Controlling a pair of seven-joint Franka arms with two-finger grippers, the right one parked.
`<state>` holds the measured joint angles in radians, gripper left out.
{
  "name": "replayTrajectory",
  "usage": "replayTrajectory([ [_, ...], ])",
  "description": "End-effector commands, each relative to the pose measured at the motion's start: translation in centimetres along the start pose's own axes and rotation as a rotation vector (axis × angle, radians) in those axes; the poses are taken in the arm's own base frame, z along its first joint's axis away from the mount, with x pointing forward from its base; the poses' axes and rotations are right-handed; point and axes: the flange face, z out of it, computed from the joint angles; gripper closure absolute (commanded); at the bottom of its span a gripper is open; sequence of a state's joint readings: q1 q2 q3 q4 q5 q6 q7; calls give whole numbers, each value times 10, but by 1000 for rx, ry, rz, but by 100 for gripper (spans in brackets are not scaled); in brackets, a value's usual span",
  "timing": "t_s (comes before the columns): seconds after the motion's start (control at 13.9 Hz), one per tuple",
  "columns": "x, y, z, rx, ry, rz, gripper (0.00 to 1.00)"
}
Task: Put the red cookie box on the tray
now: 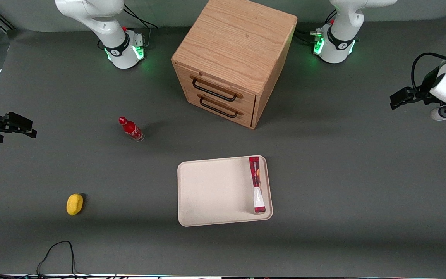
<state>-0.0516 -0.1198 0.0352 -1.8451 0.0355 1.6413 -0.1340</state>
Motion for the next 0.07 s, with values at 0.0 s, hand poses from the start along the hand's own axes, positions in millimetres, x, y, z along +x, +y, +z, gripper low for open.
replayTrajectory([
  [0.0,2,5,-7,-3,-11,16,0],
])
